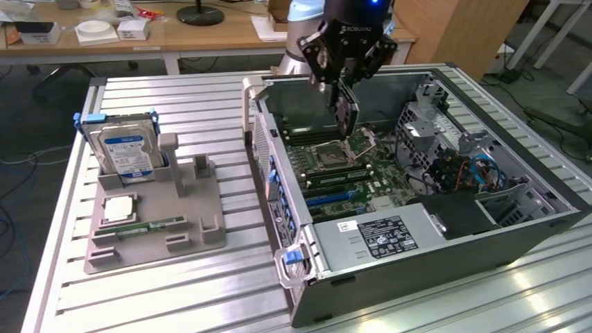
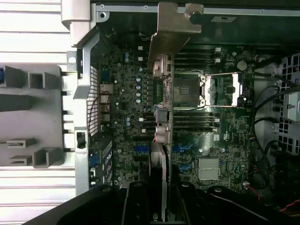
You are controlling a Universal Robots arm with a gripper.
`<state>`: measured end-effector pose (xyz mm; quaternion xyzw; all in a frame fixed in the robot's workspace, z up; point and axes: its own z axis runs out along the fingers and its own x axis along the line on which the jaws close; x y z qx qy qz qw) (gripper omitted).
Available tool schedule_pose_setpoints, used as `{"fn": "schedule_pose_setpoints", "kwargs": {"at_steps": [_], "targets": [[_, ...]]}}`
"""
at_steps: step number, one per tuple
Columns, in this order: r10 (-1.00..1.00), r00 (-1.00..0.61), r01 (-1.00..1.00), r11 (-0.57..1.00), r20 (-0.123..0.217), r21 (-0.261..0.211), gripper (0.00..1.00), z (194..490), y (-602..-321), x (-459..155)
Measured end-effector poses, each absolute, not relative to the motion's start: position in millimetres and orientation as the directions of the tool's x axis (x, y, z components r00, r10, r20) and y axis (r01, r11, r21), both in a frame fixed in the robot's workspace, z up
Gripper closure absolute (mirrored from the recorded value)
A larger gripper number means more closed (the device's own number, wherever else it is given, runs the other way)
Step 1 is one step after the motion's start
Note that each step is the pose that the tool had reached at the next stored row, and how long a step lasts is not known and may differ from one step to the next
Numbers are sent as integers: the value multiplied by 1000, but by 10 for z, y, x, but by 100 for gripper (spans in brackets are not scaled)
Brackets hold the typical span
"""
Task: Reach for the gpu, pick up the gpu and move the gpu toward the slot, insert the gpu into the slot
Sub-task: 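Pick up the gpu and move the gpu toward the slot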
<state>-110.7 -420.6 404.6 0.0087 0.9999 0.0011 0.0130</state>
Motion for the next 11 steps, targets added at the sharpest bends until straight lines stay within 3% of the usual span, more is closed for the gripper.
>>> {"fn": "schedule_pose_setpoints", "kwargs": {"at_steps": [11], "targets": [[17, -1000, 17, 1000, -26, 2, 73, 4046, -4206, -796]]}}
